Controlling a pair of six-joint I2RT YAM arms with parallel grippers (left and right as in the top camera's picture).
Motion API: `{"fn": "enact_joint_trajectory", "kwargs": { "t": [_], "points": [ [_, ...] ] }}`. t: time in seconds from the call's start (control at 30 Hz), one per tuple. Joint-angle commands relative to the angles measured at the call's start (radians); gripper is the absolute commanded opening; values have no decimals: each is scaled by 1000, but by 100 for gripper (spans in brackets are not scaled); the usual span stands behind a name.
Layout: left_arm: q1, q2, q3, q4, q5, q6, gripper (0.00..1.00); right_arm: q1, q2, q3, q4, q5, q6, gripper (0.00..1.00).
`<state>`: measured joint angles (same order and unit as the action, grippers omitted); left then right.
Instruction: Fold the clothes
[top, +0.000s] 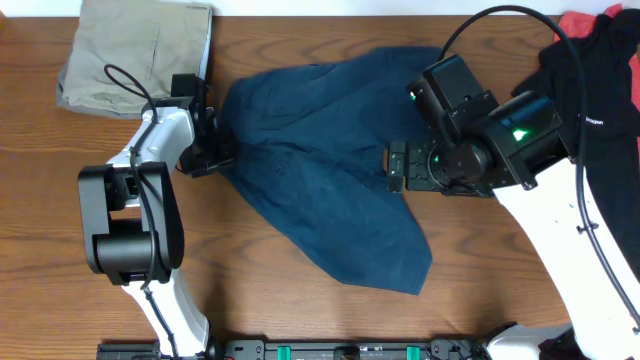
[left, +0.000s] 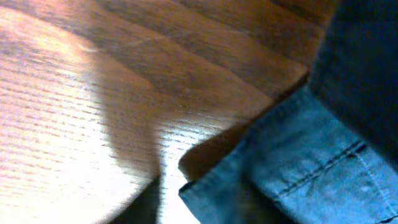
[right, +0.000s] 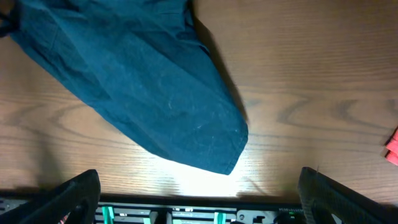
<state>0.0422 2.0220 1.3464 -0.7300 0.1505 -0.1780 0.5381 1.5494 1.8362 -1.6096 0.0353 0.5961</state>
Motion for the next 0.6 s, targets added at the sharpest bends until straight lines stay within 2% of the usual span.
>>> {"fn": "enact_joint_trajectory", "kwargs": {
  "t": [0.0,0.23,0.37,0.57],
  "points": [
    [-2,17,-10,-20,-16,-1,6,13,4,-22,10,17,18,99],
    [-1,3,-10,-136,-16,0,6,13,4,-137,20,17,54,99],
    [-1,-2,-10,-183,-16,0,6,13,4,-317,28,12,143,99],
    [-1,-2,-10,-185,-33,0,6,-2,4,-577,155,9,227,99]
  ]
}}
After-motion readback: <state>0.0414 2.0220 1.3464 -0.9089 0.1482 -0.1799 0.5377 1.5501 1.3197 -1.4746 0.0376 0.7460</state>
